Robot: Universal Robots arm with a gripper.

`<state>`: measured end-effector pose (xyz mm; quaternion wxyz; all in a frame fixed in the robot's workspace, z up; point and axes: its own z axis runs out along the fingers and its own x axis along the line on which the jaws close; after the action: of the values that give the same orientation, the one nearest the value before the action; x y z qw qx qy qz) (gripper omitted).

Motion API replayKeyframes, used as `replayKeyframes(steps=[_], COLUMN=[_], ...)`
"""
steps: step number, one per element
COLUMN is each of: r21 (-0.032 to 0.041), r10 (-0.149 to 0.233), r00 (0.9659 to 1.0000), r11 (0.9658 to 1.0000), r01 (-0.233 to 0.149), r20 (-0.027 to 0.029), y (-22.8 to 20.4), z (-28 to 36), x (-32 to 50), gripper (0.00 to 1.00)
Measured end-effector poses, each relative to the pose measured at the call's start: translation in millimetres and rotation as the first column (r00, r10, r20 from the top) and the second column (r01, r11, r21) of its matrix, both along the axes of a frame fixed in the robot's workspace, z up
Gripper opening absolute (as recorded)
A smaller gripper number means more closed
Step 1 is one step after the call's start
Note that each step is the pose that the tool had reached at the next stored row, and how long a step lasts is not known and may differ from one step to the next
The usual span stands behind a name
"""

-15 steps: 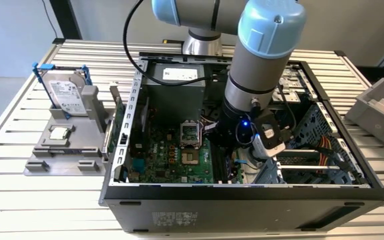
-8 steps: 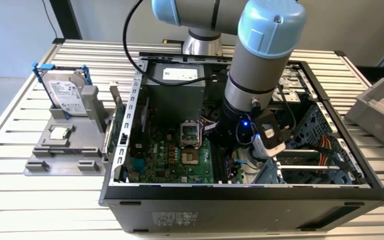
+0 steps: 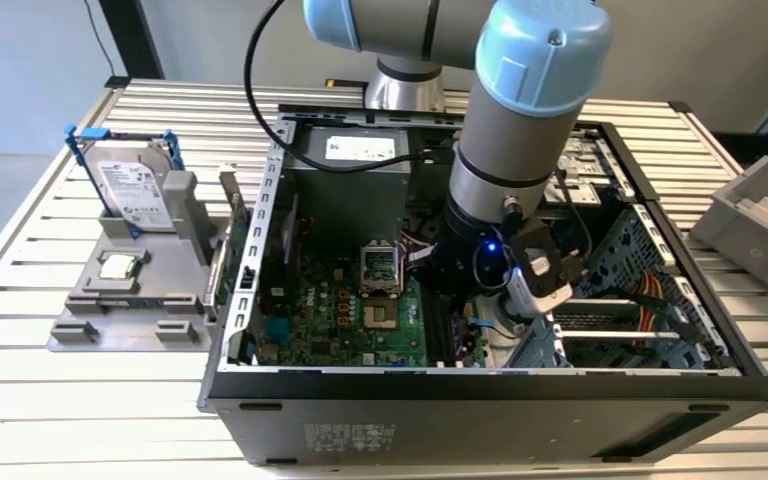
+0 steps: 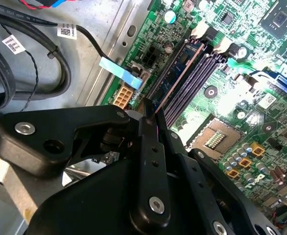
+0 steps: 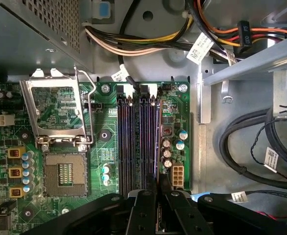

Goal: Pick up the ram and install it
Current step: 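Insert the ram into the slot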

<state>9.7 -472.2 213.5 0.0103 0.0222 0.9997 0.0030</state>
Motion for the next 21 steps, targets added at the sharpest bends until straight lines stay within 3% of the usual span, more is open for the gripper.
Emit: replayKeyframes(steps=[7,21], r21=[0.0,-0.0063], r10=[0.0,0.0], r00=[1.0,1.0], r11=[1.0,1.0], r01=[0.0,0.0], r20=[-0.002,-0.002], y=[0.0,2.0], z=[3.4,-0.2], x=[0.1,0.1], gripper=[0.0,0.0])
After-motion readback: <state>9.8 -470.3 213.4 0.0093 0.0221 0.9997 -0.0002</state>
